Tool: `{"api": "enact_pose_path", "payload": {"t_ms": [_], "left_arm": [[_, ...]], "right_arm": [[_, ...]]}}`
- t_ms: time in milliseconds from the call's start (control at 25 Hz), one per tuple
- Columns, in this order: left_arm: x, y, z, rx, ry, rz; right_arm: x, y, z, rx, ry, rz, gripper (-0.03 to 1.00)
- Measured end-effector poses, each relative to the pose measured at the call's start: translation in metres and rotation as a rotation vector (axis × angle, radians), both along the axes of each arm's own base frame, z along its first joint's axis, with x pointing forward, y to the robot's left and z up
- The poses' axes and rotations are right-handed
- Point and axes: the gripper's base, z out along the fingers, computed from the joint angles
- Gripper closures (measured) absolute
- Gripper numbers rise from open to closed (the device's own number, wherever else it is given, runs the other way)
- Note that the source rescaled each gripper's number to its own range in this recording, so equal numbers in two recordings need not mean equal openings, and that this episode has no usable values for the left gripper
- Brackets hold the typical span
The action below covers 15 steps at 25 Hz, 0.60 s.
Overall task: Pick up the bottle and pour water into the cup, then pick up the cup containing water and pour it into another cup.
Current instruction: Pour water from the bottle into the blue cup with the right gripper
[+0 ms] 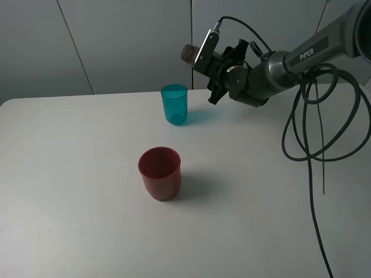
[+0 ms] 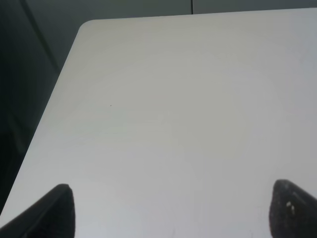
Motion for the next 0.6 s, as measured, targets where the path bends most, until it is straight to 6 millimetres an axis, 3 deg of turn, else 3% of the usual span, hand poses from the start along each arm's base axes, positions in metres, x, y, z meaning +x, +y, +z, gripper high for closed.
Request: {"api": "enact_pose_path", "payload": {"t_ms": [600], "left_arm": [[0.0000, 0.0000, 0.0000, 0.000, 0.000, 0.000]], "right_arm": [[0.0013, -0.0011, 0.0036, -0.293, -0.075, 0.079, 0.97]]}}
